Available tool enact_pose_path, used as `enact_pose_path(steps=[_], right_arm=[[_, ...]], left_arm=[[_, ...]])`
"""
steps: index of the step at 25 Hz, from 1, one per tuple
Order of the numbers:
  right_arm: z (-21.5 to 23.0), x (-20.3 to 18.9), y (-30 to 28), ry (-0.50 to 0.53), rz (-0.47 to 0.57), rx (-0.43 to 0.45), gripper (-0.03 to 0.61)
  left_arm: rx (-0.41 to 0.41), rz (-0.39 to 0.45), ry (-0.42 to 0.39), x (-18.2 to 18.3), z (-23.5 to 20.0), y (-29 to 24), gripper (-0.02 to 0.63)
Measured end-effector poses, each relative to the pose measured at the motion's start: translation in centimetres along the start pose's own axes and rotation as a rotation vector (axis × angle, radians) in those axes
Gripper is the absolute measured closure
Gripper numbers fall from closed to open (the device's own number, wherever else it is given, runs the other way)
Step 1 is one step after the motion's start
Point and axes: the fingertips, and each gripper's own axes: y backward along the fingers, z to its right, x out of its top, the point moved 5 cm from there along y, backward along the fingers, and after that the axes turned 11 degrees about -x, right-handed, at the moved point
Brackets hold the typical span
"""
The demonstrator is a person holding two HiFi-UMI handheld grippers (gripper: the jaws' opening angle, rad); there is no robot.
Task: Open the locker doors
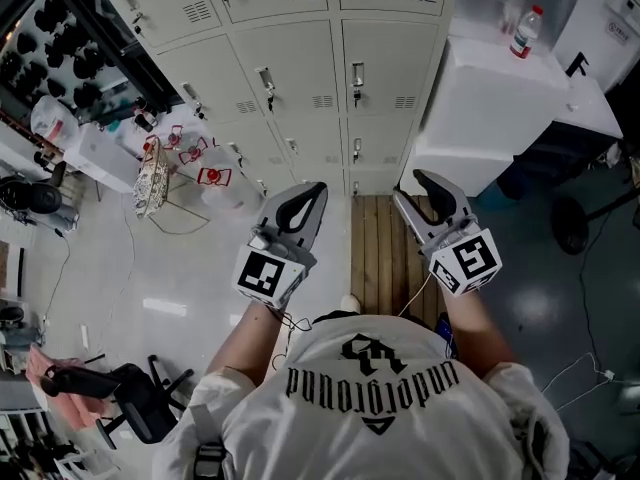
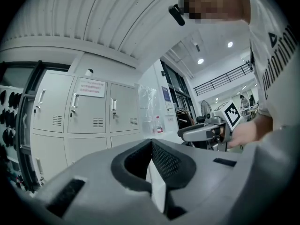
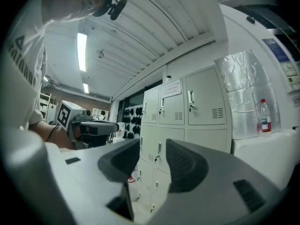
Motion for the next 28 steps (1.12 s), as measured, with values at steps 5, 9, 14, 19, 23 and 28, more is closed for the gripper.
enact_pose_path(steps=[5,9,14,19,23,28], right_arm=[[-0.6,0.8,-3.7,0.019,0.014,0.011,0.411],[-0.9,1.6,-5.6,0.032,0.032,0.016,0.419],[-0.7,2.5,-7.9,0.048,0.057,0.023,0.426],[0.8,3.5,-10.2,0.054,0.071,0.009,0.430],[2.1,4.0,-12.2,0.033,0.077,-0.009,0.436],[3.9,5.3,-15.1,0.041,0.092,-0.010,0.442]], left_arm=[[0.011,0.022,-0.019,0.7,-3.2,0.5,0.607],[0.031,0.037,-0.042,1.2,-4.8,0.9,0.607],[0.052,0.058,-0.054,2.1,-6.6,0.9,0.607],[0.060,0.072,-0.068,3.0,-8.6,-0.2,0.606],[0.073,0.092,-0.104,3.0,-11.1,-1.0,0.607],[0.065,0.090,-0.125,3.4,-13.7,-3.0,0.607]])
